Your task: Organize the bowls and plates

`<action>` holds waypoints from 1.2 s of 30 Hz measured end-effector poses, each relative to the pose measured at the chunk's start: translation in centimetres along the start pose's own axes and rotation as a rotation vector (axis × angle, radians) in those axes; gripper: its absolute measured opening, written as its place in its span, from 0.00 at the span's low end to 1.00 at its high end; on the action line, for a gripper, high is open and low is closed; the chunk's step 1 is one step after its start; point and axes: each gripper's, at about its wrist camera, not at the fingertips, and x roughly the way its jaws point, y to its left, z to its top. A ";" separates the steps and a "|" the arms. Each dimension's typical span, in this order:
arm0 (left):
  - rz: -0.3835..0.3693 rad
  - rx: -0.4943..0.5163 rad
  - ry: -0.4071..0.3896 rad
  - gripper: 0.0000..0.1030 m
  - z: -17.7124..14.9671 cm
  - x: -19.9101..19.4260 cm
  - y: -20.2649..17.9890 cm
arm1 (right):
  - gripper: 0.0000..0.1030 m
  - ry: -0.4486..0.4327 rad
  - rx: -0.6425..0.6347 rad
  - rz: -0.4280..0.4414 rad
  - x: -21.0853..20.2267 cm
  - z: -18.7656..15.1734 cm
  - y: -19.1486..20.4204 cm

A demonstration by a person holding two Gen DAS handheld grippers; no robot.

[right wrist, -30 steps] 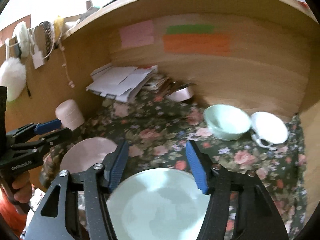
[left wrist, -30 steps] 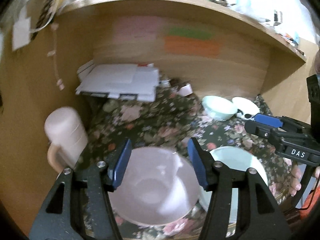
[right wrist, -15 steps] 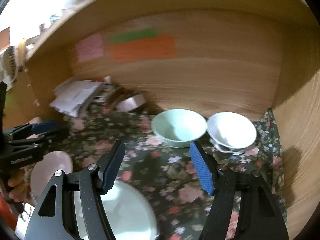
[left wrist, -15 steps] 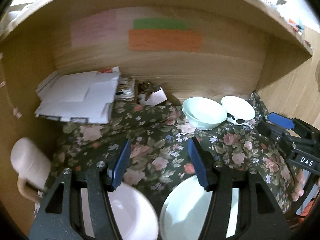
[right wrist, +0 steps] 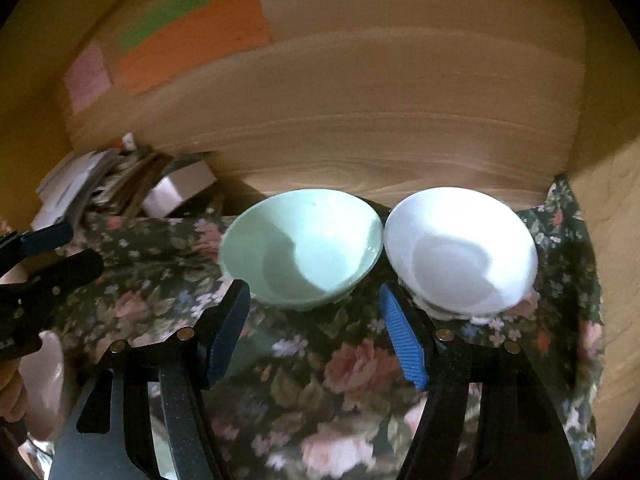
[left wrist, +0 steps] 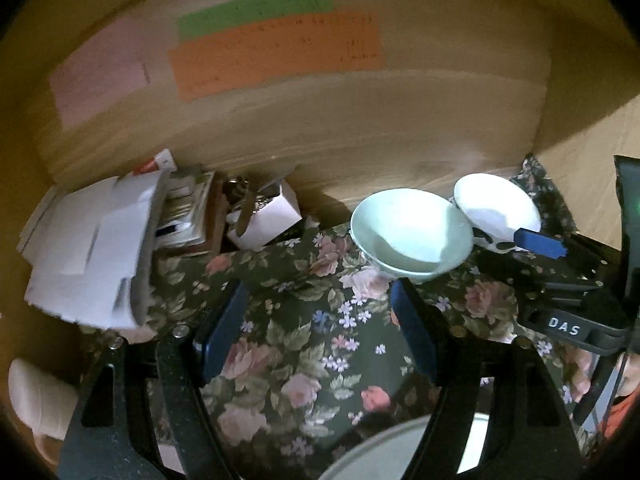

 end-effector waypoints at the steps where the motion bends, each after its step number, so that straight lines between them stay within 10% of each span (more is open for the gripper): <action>1: -0.005 0.000 0.011 0.72 0.3 0.7 0.0 | 0.54 0.013 0.011 0.004 0.6 0.1 -0.3; 17: -0.010 0.042 0.139 0.72 1.8 8.5 -1.1 | 0.44 0.143 0.118 0.055 5.4 -0.1 -2.3; 24: -0.001 0.047 0.154 0.72 1.6 9.6 -1.3 | 0.29 0.175 0.024 -0.028 6.7 -0.2 -1.8; 36: -0.002 0.007 0.214 0.71 1.0 11.5 -0.5 | 0.22 0.231 -0.061 0.085 3.8 -1.9 -1.2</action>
